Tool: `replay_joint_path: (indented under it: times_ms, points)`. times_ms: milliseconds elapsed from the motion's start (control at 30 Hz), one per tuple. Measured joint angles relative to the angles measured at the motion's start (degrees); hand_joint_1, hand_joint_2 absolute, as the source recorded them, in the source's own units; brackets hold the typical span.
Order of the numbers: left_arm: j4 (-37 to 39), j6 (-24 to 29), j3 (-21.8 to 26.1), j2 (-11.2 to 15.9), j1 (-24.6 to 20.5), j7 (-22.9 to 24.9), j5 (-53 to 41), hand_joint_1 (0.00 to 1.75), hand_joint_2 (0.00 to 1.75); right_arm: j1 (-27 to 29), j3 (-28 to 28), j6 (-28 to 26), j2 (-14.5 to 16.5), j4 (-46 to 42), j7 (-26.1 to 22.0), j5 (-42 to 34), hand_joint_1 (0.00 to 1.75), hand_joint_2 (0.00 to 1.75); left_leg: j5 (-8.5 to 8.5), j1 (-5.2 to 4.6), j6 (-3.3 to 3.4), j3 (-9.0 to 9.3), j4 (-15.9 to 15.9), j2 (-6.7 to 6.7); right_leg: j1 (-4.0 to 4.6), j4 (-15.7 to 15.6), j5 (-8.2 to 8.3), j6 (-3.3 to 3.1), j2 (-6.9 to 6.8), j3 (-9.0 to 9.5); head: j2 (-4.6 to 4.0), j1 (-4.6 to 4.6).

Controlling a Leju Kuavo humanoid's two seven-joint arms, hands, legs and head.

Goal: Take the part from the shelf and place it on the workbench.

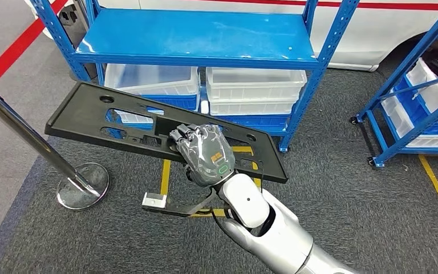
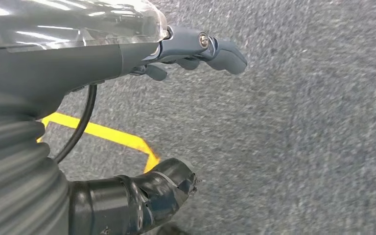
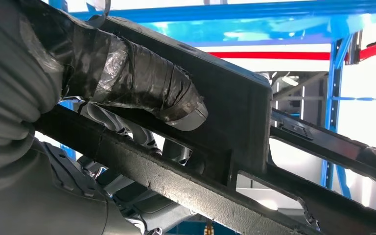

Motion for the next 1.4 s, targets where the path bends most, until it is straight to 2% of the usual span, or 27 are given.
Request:
replay_joint_path:
  times_ms: [67, 133, 200, 233, 300, 367, 400, 433, 500, 567, 600, 633, 700, 733, 767, 867, 900, 933, 967, 1033, 1100, 1133, 1200, 1233, 1300, 1367, 1400]
  points:
    - [0.0, -0.1, 0.0, -0.2, 0.0, -0.2, 0.0, 0.0, 1.75, -0.6, 0.0, 0.0, 0.1, 0.0, -0.1, 0.0, 1.75, 1.75, 1.01, -0.12, -0.49, -0.87, 0.0, -0.03, 0.42, -8.3, 0.16, -0.81, 0.03, 5.79, 0.0, -0.02]
    - [0.0, -0.3, 0.0, -0.4, -0.1, -0.3, 0.0, 0.0, 1.75, -1.1, 0.0, 0.1, 0.2, 0.0, -0.2, 0.0, 1.75, 1.75, 2.07, -0.06, -1.19, -1.15, -0.3, 0.01, 0.82, -12.4, -0.6, -1.23, 0.05, 7.96, 0.0, -0.03]
    - [0.0, -0.4, 0.0, -0.4, 0.0, -0.4, 0.1, 0.0, 1.75, -1.3, 0.0, 0.2, 0.2, 0.0, -0.3, 0.0, 1.75, 1.75, 2.66, 0.04, -1.91, -1.37, -0.7, 0.01, 0.71, -13.0, 0.44, -1.65, -0.09, 7.44, 0.0, 0.0]
    - [0.0, -0.5, 0.0, -0.4, 0.0, -0.4, 0.1, 0.0, 1.75, -1.4, 0.0, 0.3, 0.3, 0.0, -0.4, 0.0, 1.75, 1.75, 1.68, 0.06, -2.19, -1.81, -0.1, -0.03, 0.54, -13.3, 1.11, -2.04, -0.21, 7.02, 0.0, -0.03]
    - [0.0, -0.6, 0.0, -0.4, 0.0, -0.5, 0.2, 0.0, 1.75, -1.6, 0.0, 0.7, 0.4, 0.0, -0.5, -0.1, 1.75, 1.75, -3.13, 0.19, -2.57, -3.32, 4.3, -0.12, 0.3, -13.5, 2.49, -2.81, -0.41, 5.76, 0.0, -0.07]
    - [0.0, -0.7, 0.0, -0.5, 0.0, -0.6, 0.2, 0.0, 1.75, -1.7, 0.0, 1.1, 0.5, 0.1, -0.6, -0.4, 1.75, 1.75, -7.93, 0.22, -2.92, -5.05, 11.6, -0.13, 0.38, -13.2, 3.65, -3.11, -0.42, 4.07, 0.0, -0.1]
    - [0.0, -0.7, 0.0, -0.5, 0.0, -0.7, 0.2, 0.0, 1.75, -1.7, 0.0, 1.2, 0.5, 0.2, -0.6, -0.6, 1.75, 1.75, -8.59, 0.22, -3.09, -5.25, 14.3, -0.13, 0.41, -12.9, 4.19, -3.07, -0.44, 3.12, 0.0, -0.09]
    - [0.0, -0.7, 0.0, -0.5, 0.0, -0.7, 0.2, 0.0, 1.75, -1.7, 0.0, 1.3, 0.5, 0.3, -0.7, -0.8, 1.75, 1.75, -7.99, 0.24, -3.22, -4.63, 15.4, -0.13, 0.41, -12.6, 4.7, -2.98, -0.46, 2.1, 0.0, -0.1]
    - [0.0, -0.7, 0.0, -0.5, 0.0, -0.8, 0.2, 0.0, 1.75, -1.8, 0.0, 1.6, 0.5, 0.4, -0.7, -1.1, 1.75, 1.75, -5.18, 0.28, -3.24, -0.49, 11.5, -0.12, 0.33, -11.7, 5.58, -2.68, -0.46, 0.16, 0.0, -0.11]
    - [0.0, -0.7, 0.0, -0.5, -0.2, -0.8, 0.2, 0.0, 1.75, -1.9, 0.0, 1.8, 0.5, 0.4, -0.7, -1.4, 1.75, 1.75, -5.07, 0.1, -2.86, 4.87, 4.1, -0.22, 0.38, -10.9, 6.31, -2.14, -0.43, -1.28, 0.0, -0.09]
    - [0.0, -0.6, 0.0, -0.5, -0.2, -0.8, 0.2, 0.0, 1.75, -2.0, 0.0, 1.9, 0.5, 0.4, -0.7, -1.5, 1.75, 1.75, -5.65, -0.04, -2.55, 6.38, 1.4, -0.3, 0.43, -10.7, 6.71, -1.82, -0.44, -1.64, 0.0, -0.08]
    - [0.0, -0.6, 0.0, -0.5, -0.2, -0.8, 0.2, 0.0, 1.75, -2.1, 0.0, 1.9, 0.5, 0.4, -0.7, -1.6, 1.75, 1.75, -6.17, -0.22, -2.19, 6.89, 0.1, -0.38, 0.45, -10.7, 7.18, -1.49, -0.47, -1.82, 0.0, -0.06]
    - [0.0, -0.6, 0.0, -0.5, -0.2, -0.8, 0.2, 0.0, 1.75, -2.2, 0.0, 1.9, 0.5, 0.4, -0.8, -1.7, 1.75, 1.75, -5.38, -0.17, -1.34, 6.33, -0.4, -0.28, 0.41, -10.8, 7.92, -0.85, -0.41, -2.01, 0.0, -0.05]
    - [0.0, -0.6, 0.0, -0.5, -0.2, -0.8, 0.2, 0.0, 1.75, -2.3, 0.0, 1.9, 0.5, 0.4, -0.9, -1.8, 1.75, 1.75, -4.76, -0.06, -0.88, 6.03, -0.5, -0.16, 0.39, -10.5, 7.37, -0.55, -0.29, -2.32, 0.0, -0.04]
    - [0.0, -0.6, 0.0, -0.5, -0.3, -0.8, 0.2, 0.0, 1.75, -2.4, 0.0, 1.9, 0.4, 0.4, -0.9, -1.8, 1.75, 1.75, -4.03, 0.09, -0.39, 5.57, -0.8, -0.03, 0.35, -9.2, 5.71, -0.28, -0.15, -2.86, 0.0, -0.01]
    - [0.0, -0.6, 0.0, -0.6, -0.3, -0.8, 0.3, 0.0, 1.75, -2.5, 0.0, 2.0, 0.3, 0.4, -0.9, -2.0, 1.75, 1.75, -2.04, 0.16, 0.26, 3.29, -0.9, 0.12, 0.08, 0.0, -2.26, 0.3, 0.03, -5.17, 0.0, 0.04]
    - [0.0, -0.6, 0.0, -0.6, -0.3, -0.8, 0.3, 0.0, 1.75, -2.4, 0.0, 2.0, 0.3, 0.4, -0.9, -2.0, 1.75, 1.75, -1.43, 0.14, 0.2, 2.41, -0.8, 0.13, 0.02, 2.9, -3.39, 0.41, 0.03, -5.42, 0.0, 0.05]
    - [0.0, -0.6, 0.0, -0.6, -0.3, -0.8, 0.3, 0.0, 1.75, -2.4, 0.0, 2.0, 0.2, 0.4, -0.9, -2.1, 1.75, 1.75, -0.85, 0.14, 0.11, 1.54, -0.7, 0.14, -0.03, 4.3, -3.18, 0.45, 0.03, -4.95, 0.0, 0.05]
    - [0.0, -0.6, 0.0, -0.6, -0.3, -0.8, 0.3, 0.0, 1.75, -2.4, 0.0, 2.0, 0.2, 0.4, -0.9, -2.1, 1.75, 1.75, -0.29, 0.14, -0.03, 0.66, -0.5, 0.14, -0.08, 3.9, -1.97, 0.4, 0.03, -3.58, 0.0, 0.05]
    - [0.0, -0.6, 0.0, -0.6, -0.3, -0.8, 0.3, 0.0, 1.75, -2.5, 0.0, 2.0, 0.2, 0.4, -0.9, -2.1, 1.75, 1.75, 0.64, 0.14, -0.42, -0.73, -0.1, 0.12, -0.13, -2.3, 0.13, 0.02, 0.05, 1.7, 0.0, 0.04]
    - [0.0, -0.6, 0.0, -0.6, -0.3, -0.9, 0.3, 0.0, 1.75, -2.7, 0.0, 2.1, 0.2, 0.4, -1.0, -2.2, 1.75, 1.75, 1.55, 0.04, -1.04, -1.5, 0.0, 0.1, 0.13, -9.7, -0.51, -0.41, 0.16, 6.61, 0.0, 0.02]
    - [0.0, -0.6, 0.0, -0.6, -0.3, -0.9, 0.3, 0.0, 1.75, -2.8, 0.0, 2.1, 0.2, 0.4, -1.0, -2.2, 1.75, 1.75, 2.05, -0.01, -1.41, -1.65, -0.1, 0.1, 0.32, -11.7, -1.16, -0.57, 0.22, 7.61, 0.0, 0.02]
    - [0.0, -0.6, 0.0, -0.6, -0.2, -0.9, 0.4, 0.0, 1.75, -2.9, 0.0, 2.1, 0.2, 0.4, -1.0, -2.3, 1.75, 1.75, 2.96, 0.04, -2.18, -1.84, -0.5, 0.1, 0.45, -12.5, -0.58, -1.1, 0.2, 7.39, 0.0, 0.02]
    - [0.0, -0.6, 0.0, -0.6, -0.2, -0.9, 0.4, 0.0, 1.75, -2.9, 0.0, 2.1, 0.2, 0.4, -1.0, -2.3, 1.75, 1.75, 2.57, 0.12, -2.51, -2.17, -0.2, 0.06, 0.38, -12.7, 0.0, -1.52, 0.12, 7.02, 0.0, 0.01]
    - [0.0, -0.6, 0.1, -0.6, 0.0, -0.9, 0.4, 0.0, 1.75, -3.0, 0.0, 2.1, 0.2, 0.4, -1.0, -2.3, 1.75, 1.75, -0.01, 0.27, -2.93, -3.1, 1.5, -0.01, 0.14, -13.0, 1.18, -2.44, -0.08, 6.15, 0.0, -0.01]
    - [0.0, -0.6, 0.1, -0.6, 0.0, -0.9, 0.5, 0.0, 1.75, -3.0, 0.1, 2.1, 0.2, 0.4, -1.0, -2.4, 1.75, 1.75, -2.11, 0.29, -3.03, -3.66, 3.0, -0.05, 0.18, -13.0, 1.6, -2.83, -0.12, 5.72, 0.0, -0.02]
    - [0.0, -0.6, 0.1, -0.6, 0.0, -0.9, 0.5, 0.0, 1.75, -3.0, 0.1, 2.1, 0.2, 0.4, -1.0, -2.4, 1.75, 1.75, -2.33, 0.3, -3.04, -3.73, 3.3, -0.05, 0.18, -13.0, 1.63, -2.84, -0.12, 5.67, 0.0, -0.02]
